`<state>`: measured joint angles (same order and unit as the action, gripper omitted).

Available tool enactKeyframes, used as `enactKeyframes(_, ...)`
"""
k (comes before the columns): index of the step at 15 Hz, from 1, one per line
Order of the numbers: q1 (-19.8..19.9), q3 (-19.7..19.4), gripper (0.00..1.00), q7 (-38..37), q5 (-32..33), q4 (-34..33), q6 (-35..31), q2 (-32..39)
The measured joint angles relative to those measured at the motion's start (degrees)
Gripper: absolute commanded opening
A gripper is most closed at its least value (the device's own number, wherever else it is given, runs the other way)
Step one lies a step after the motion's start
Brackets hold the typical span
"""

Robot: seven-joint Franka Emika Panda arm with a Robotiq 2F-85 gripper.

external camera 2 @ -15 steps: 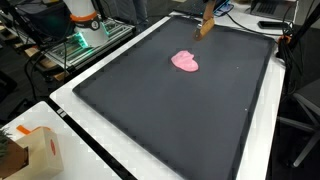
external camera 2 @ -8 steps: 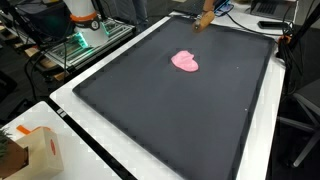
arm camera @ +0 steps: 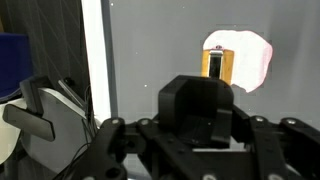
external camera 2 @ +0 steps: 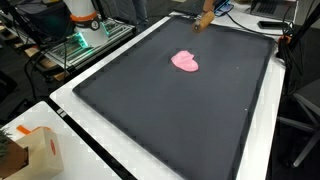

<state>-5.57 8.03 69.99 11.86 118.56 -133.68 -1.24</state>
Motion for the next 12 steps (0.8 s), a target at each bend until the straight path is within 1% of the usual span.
enactKeyframes(4, -1.5, 0.9, 0.23, -1.5, 2.3, -0.9, 1.4, 0.8)
enactKeyframes(8, -5.1, 3.8, 0.23, -5.2, 6.2, -4.2, 5.6, 3.4)
enactKeyframes(12, -8.6, 6.2, 0.23, -8.3, 10.9, -8.7, 10.7, 8.0)
